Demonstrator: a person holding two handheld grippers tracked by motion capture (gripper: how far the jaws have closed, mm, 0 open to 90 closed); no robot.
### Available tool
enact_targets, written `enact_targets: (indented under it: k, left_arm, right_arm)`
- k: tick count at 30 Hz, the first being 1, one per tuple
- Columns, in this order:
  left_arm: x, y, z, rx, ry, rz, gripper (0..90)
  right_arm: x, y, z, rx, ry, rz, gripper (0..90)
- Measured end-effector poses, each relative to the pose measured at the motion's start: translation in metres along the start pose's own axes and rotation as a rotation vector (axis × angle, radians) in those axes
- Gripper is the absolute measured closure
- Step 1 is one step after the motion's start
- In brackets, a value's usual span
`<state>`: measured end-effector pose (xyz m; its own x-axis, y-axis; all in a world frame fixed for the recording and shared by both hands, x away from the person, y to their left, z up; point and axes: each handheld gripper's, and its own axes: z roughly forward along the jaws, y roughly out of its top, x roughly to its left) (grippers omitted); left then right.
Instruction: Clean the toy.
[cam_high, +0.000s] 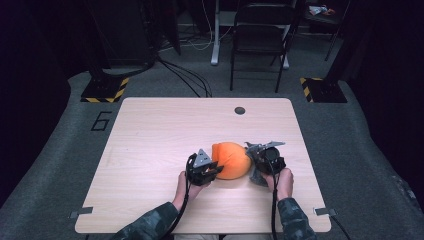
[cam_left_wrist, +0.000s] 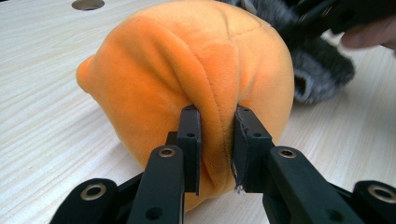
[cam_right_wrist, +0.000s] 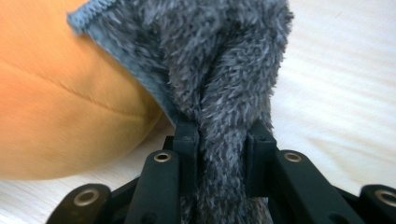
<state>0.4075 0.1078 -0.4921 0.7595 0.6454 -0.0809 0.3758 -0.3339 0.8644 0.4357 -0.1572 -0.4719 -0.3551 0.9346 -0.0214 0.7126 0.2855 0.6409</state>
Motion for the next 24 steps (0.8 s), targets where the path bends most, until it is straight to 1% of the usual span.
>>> enact_targets:
  k: [2, 3, 5, 8, 9, 10, 11, 12, 13, 14, 15, 16, 17, 18, 19, 20, 21, 22, 23, 24]
  left_arm:
    - [0.0, 0.0, 0.0, -0.001, -0.001, 0.0, 74.5]
    - [0.0, 0.0, 0.0, -0.001, -0.001, 0.0, 74.4]
    - [0.001, 0.0, 0.0, 0.001, -0.003, 0.002, 74.0]
    - [0.001, 0.0, 0.0, -0.005, 0.004, 0.003, 73.2]
    - [0.001, 0.001, 0.0, -0.004, 0.001, 0.004, 72.8]
    - [0.002, 0.001, -0.001, -0.005, -0.002, 0.005, 72.3]
    - [0.003, 0.001, -0.001, -0.005, -0.001, 0.006, 71.2]
    - [0.003, 0.002, -0.003, -0.008, -0.006, -0.006, 68.8]
    - [0.003, 0.003, -0.005, -0.015, -0.004, -0.003, 65.0]
    - [0.001, 0.005, -0.007, -0.01, 0.004, 0.006, 60.7]
    - [-0.001, 0.006, -0.009, -0.006, 0.02, 0.036, 56.5]
    - [-0.003, 0.008, -0.011, -0.003, 0.038, 0.068, 52.9]
    - [-0.005, 0.009, -0.012, 0.0, 0.054, 0.082, 48.4]
    - [-0.007, 0.009, -0.012, 0.004, 0.058, 0.09, 44.7]
    - [-0.008, 0.009, -0.011, 0.012, 0.064, 0.101, 42.3]
    - [-0.009, 0.008, -0.01, 0.024, 0.069, 0.116, 40.2]
    - [-0.011, 0.006, -0.007, 0.038, 0.064, 0.124, 39.4]
    - [-0.012, 0.004, -0.003, 0.047, 0.07, 0.131, 39.4]
    - [-0.013, 0.001, 0.001, 0.051, 0.082, 0.139, 40.5]
    - [-0.013, -0.001, 0.004, 0.058, 0.085, 0.15, 45.0]
  right_arm:
    - [-0.001, 0.005, -0.013, -0.047, 0.003, 0.016, 71.4]
    - [0.0, 0.008, -0.019, -0.069, 0.011, 0.024, 71.4]
    - [0.004, 0.013, -0.031, -0.118, 0.038, 0.022, 71.5]
    - [0.017, 0.019, -0.041, -0.157, 0.109, -0.015, 71.5]
    - [0.022, 0.021, -0.041, -0.156, 0.127, -0.032, 71.6]
    - [0.027, 0.022, -0.04, -0.141, 0.13, -0.061, 71.7]
    - [0.033, 0.022, -0.037, -0.13, 0.137, -0.071, 71.8]
    - [0.038, 0.021, -0.033, -0.11, 0.139, -0.072, 71.9]
    - [0.042, 0.02, -0.028, -0.105, 0.117, -0.095, 72.0]
    - [0.044, 0.018, -0.025, -0.1, 0.098, -0.105, 72.0]
    - [0.045, 0.017, -0.023, -0.097, 0.094, -0.092, 72.1]
    - [0.043, 0.017, -0.021, -0.103, 0.093, -0.098, 72.1]
    - [0.042, 0.017, -0.021, -0.097, 0.085, -0.094, 72.1]
    - [0.04, 0.017, -0.021, -0.098, 0.087, -0.084, 72.1]
    - [0.038, 0.016, -0.02, -0.097, 0.089, -0.069, 72.1]
    - [0.035, 0.016, -0.019, -0.098, 0.086, -0.069, 72.1]
    - [0.034, 0.015, -0.018, -0.098, 0.081, -0.059, 72.1]
    - [0.031, 0.014, -0.017, -0.101, 0.088, -0.055, 72.1]
    - [0.03, 0.014, -0.017, -0.101, 0.095, -0.039, 72.0]
    - [0.028, 0.013, -0.016, -0.101, 0.1, -0.041, 72.0]
